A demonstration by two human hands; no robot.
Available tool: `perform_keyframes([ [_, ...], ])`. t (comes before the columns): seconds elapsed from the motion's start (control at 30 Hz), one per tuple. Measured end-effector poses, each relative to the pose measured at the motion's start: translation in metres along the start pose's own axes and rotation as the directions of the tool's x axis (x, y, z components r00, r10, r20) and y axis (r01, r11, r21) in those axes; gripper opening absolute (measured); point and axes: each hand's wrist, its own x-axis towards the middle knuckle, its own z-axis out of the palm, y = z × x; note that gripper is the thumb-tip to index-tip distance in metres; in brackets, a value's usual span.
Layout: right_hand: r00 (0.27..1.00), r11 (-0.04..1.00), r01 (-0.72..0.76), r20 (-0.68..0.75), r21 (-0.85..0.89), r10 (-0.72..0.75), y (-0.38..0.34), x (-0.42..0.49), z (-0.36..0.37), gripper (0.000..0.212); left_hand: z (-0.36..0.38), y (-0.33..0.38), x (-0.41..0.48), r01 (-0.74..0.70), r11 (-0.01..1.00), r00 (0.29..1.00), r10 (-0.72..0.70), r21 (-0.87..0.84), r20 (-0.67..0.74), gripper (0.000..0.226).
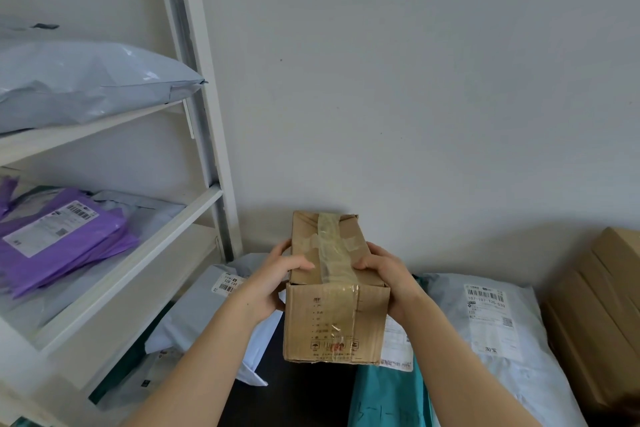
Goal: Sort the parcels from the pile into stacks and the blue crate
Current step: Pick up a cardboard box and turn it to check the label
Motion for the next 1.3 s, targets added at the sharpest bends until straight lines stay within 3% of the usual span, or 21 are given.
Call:
perform_keyframes([
  [0.27,0.998,0.992,0.029,-0.053,-0.122,-0.036,0.015,-0.002,0.006,0.063,0.003,-0.019,-0.004,-0.083,0.996,0.996,0.081,-0.04,-0.03,0.078],
  [0.37,0.995,0.985,0.05,-0.074,-0.164,-0.062,0.032,0.001,0.01,0.063,0.003,-0.029,-0.003,-0.136,0.99,0.989,0.137,0.029,-0.058,0.09],
  [0.6,0.97,0.922,0.134,-0.142,-0.364,-0.198,0.049,0.001,0.017,0.082,0.001,-0.045,0.003,-0.203,0.962,0.969,0.224,0.18,-0.105,0.086],
  [0.73,0.957,0.885,0.139,-0.171,-0.445,-0.236,0.054,0.0,0.019,0.093,0.002,-0.051,0.004,-0.234,0.956,0.958,0.258,0.18,-0.127,0.088],
  [1.17,0.942,0.923,0.157,-0.228,-0.352,-0.247,0.049,-0.004,0.024,0.075,-0.001,-0.049,0.0,-0.289,0.93,0.938,0.323,0.229,-0.128,0.09],
  [1.3,0.917,0.893,0.171,-0.265,-0.417,-0.299,0.044,-0.007,0.03,0.081,0.002,-0.046,-0.004,-0.307,0.929,0.936,0.334,0.208,-0.113,0.087],
])
